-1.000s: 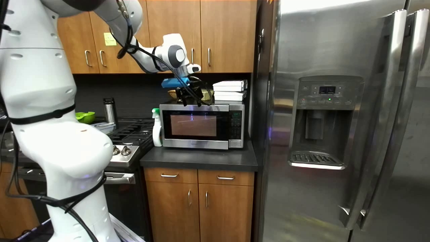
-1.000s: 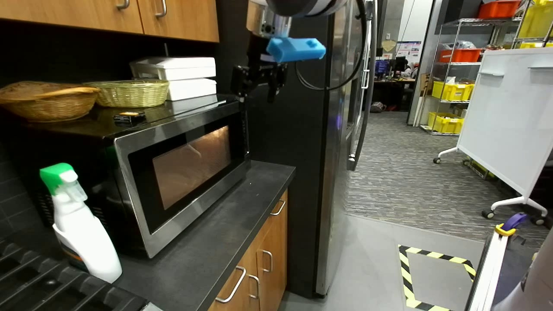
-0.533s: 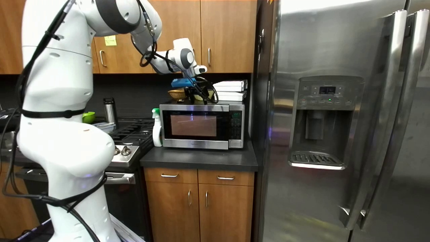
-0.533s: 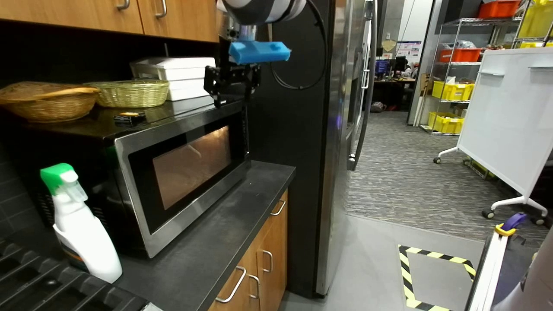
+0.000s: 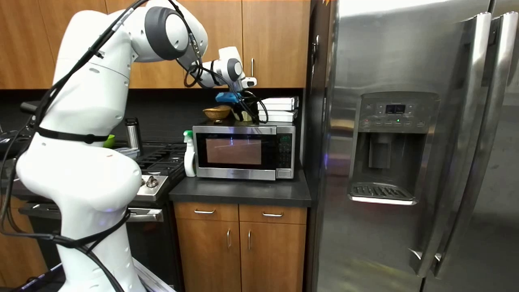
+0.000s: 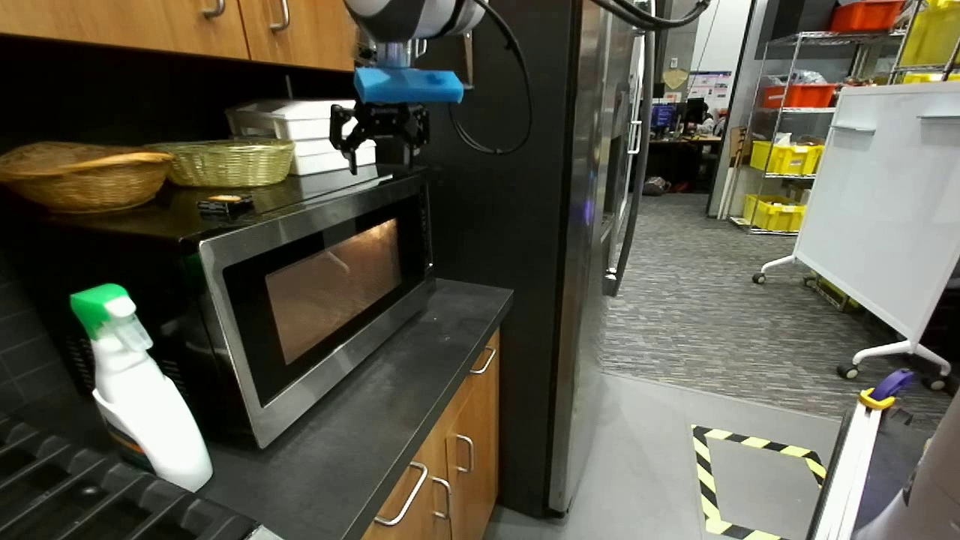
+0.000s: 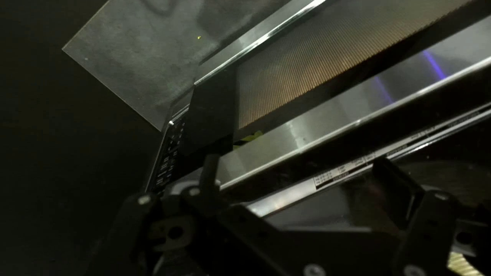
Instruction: Open the microwave door.
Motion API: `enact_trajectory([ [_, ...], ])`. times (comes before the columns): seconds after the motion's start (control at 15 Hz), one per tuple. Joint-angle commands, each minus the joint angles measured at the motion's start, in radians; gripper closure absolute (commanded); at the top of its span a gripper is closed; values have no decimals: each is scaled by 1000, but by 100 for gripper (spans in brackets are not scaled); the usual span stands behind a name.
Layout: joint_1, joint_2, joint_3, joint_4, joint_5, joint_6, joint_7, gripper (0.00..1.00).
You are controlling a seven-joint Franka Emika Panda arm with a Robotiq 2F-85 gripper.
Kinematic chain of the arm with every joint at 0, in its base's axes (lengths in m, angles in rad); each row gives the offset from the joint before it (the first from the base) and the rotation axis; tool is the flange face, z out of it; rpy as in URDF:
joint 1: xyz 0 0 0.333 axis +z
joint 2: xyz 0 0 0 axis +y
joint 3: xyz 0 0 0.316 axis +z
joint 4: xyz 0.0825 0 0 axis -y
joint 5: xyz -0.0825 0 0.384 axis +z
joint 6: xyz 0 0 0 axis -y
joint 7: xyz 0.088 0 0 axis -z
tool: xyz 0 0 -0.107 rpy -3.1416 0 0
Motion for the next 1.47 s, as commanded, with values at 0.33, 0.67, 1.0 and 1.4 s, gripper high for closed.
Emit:
enact_trajectory([
  [0.33, 77, 131, -116, 220, -47, -146, 318, 0],
  [0.67, 79, 176, -134, 280, -41, -202, 456, 0],
  [1.0, 79, 223, -135, 323, -37, -218, 528, 0],
  [1.4, 87, 250, -144, 355, -46, -238, 595, 0],
])
